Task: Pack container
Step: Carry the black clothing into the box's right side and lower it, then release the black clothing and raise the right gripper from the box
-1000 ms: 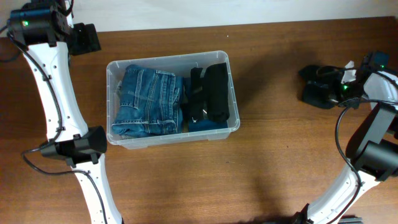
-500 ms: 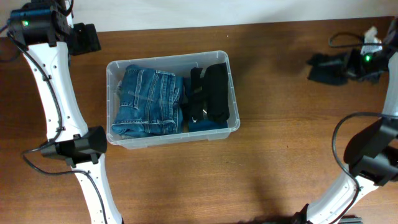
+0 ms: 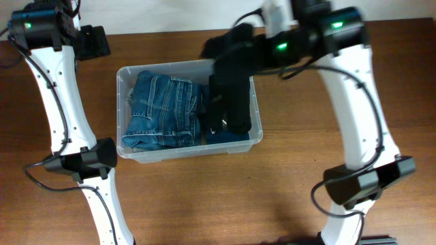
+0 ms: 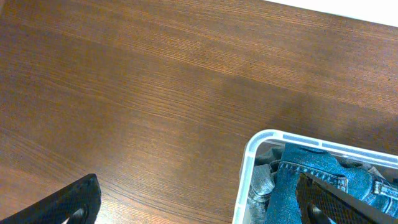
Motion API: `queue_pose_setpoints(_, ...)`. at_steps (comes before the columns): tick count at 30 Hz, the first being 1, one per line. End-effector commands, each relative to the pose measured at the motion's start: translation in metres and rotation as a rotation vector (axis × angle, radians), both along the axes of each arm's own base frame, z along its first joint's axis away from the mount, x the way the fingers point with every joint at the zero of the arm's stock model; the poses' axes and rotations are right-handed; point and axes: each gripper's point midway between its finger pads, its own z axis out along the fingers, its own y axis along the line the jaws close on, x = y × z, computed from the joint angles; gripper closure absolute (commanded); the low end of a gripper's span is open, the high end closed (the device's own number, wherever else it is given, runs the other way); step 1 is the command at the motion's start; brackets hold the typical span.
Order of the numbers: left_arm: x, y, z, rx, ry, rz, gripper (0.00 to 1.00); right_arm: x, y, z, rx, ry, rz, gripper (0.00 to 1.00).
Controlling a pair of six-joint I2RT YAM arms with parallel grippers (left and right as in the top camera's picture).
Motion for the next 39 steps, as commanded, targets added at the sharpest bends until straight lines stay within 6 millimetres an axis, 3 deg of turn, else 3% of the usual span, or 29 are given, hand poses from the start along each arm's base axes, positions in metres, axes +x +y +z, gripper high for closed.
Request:
queue_pose_setpoints(1,0.001,-0.001,0.001,-0.006,-0.011,0.006,0.01,-0.023,0.038,0.014,-0.013,-0.008,-0.004,0.96)
queue_pose_setpoints(5,0.001,-0.001,0.001,-0.006,-0.011,0.006,0.01,-0.041,0.064,0.002,-0.067,0.026,-0.015,0.96)
queue_pose_setpoints(10,0.001,-0.001,0.001,-0.006,-0.011,0.006,0.01,-0.046,0.077,-0.021,-0.197,0.035,-0.136,0.96)
queue_pose_setpoints(12,0.001,-0.001,0.001,-0.006,-0.011,0.005,0.01,-0.046,0.077,-0.036,-0.260,0.040,-0.191,0.96)
queue_pose_setpoints(19,0.001,-0.001,0.001,-0.006,-0.011,0.006,0.01,-0.054,0.104,-0.089,-0.281,0.099,-0.128,0.96)
queue_pose_setpoints(20,0.001,-0.001,0.001,-0.006,-0.011,0.006,0.00,-0.057,0.110,-0.097,-0.273,0.106,-0.111,0.86)
queue_pose_setpoints(22,0.001,-0.001,0.001,-0.006,-0.011,0.006,0.01,-0.061,0.115,-0.102,-0.279,0.108,-0.095,0.54)
queue_pose_setpoints(23,0.001,-0.001,0.001,-0.006,-0.011,0.006,0.01,-0.064,0.117,-0.102,-0.285,0.107,-0.080,0.44)
queue_pose_setpoints(24,0.001,-0.001,0.001,-0.006,-0.011,0.006,0.00,-0.069,0.120,-0.103,-0.291,0.112,-0.068,0.27)
queue_pose_setpoints(25,0.001,-0.001,0.001,-0.006,-0.011,0.005,0.01,-0.072,0.119,-0.102,-0.296,0.115,-0.063,0.20)
queue_pose_setpoints(28,0.001,-0.001,0.001,-0.006,-0.011,0.006,0.01,-0.078,0.115,-0.097,-0.316,0.112,-0.039,0.11)
queue_pose_setpoints(32,0.001,-0.001,0.001,-0.006,-0.011,0.006,0.01,-0.067,0.090,-0.066,-0.349,0.046,-0.085,0.01)
queue_pose_setpoints(35,0.001,-0.001,0.001,-0.006,-0.011,0.006,0.01,-0.057,0.052,-0.025,-0.373,-0.014,-0.182,0.01)
queue_pose_setpoints(37,0.001,-0.001,0.001,-0.006,-0.011,0.005,0.01,-0.058,0.030,-0.010,-0.383,-0.014,-0.224,0.02)
queue_pose_setpoints(38,0.001,-0.001,0.001,-0.006,-0.011,0.006,0.00,-0.057,0.005,0.003,-0.406,-0.017,-0.276,0.02)
queue_pose_setpoints(39,0.001,-0.001,0.001,-0.006,-0.011,0.006,0.01,-0.057,-0.004,0.007,-0.413,-0.017,-0.295,0.02)
